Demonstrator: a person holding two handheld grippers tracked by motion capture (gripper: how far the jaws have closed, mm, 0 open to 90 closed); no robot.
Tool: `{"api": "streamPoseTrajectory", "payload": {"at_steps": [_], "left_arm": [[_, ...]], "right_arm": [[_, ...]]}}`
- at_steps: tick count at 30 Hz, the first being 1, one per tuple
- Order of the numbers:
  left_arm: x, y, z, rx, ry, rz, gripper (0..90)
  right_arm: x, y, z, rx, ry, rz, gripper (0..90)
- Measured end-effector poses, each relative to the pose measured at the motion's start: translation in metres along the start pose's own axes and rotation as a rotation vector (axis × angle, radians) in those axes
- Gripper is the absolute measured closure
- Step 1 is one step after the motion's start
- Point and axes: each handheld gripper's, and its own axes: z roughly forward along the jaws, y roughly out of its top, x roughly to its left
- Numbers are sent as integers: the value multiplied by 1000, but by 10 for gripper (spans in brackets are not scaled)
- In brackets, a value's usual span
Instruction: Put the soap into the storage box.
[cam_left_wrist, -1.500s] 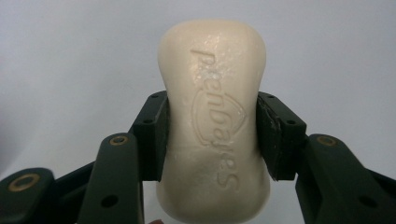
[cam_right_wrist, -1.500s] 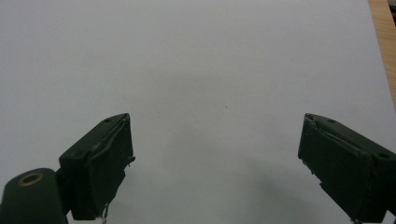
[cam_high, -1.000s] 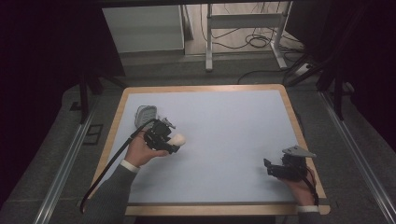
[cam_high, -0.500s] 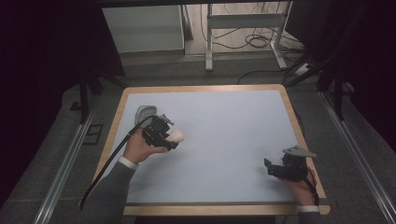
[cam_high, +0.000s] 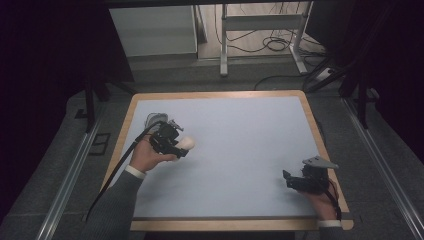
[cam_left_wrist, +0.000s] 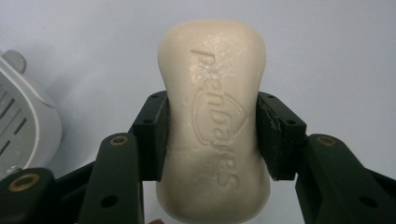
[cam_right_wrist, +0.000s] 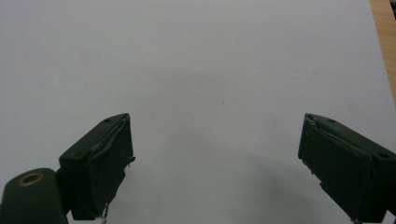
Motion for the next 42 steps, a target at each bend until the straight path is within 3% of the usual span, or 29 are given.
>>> {"api": "streamPoseTrajectory", "payload": {"at_steps": [8, 26, 42], "left_arm": [[7, 0, -4, -10, 11, -17, 495], [14, 12, -14, -16, 33, -6, 495], [28, 18, -18, -19, 60, -36, 495]], "right_arm": [[0, 0, 0, 1, 0, 0, 100], [0, 0, 1, 3, 1, 0, 100], [-1, -1, 2, 9, -2, -3, 100]]}}
